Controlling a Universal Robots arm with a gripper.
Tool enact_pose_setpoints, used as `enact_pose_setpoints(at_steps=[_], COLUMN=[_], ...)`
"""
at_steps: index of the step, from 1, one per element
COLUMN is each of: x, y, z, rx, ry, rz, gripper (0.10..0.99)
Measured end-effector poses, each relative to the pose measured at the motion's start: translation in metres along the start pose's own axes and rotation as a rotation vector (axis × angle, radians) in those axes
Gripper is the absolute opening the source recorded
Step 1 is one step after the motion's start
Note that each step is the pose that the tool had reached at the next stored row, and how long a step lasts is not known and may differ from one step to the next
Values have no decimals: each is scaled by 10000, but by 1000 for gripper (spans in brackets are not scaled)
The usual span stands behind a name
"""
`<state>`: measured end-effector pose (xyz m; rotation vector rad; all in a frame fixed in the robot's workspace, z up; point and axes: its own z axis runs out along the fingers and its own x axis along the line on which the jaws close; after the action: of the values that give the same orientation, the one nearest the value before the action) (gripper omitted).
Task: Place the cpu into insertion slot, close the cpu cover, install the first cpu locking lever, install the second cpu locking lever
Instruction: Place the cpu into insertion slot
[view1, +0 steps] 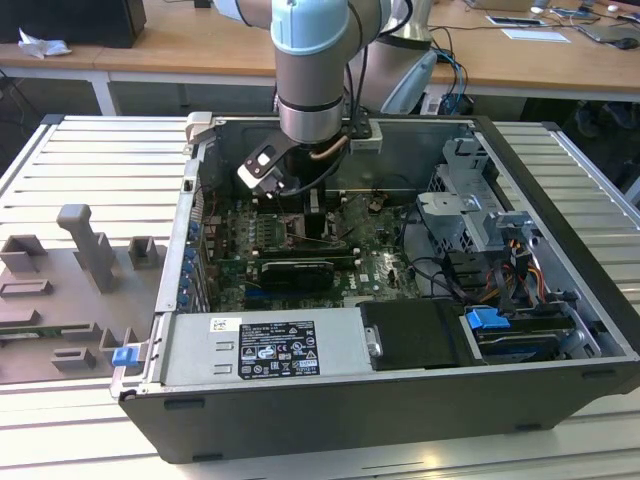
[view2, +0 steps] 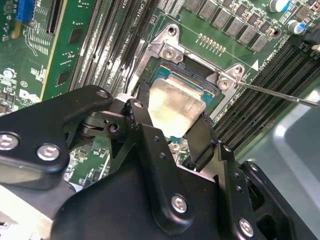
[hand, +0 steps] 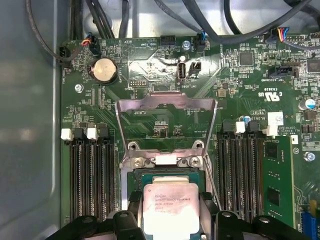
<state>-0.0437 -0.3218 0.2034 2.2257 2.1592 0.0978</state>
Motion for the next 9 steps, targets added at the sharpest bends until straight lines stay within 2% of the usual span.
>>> enact_pose_setpoints(at_steps=[4,9], x=[3,3], y=[-2,-3], z=[39,44], rx=[29,31], ry=[-6,-3], rz=[-2,-1], gripper=[541,541])
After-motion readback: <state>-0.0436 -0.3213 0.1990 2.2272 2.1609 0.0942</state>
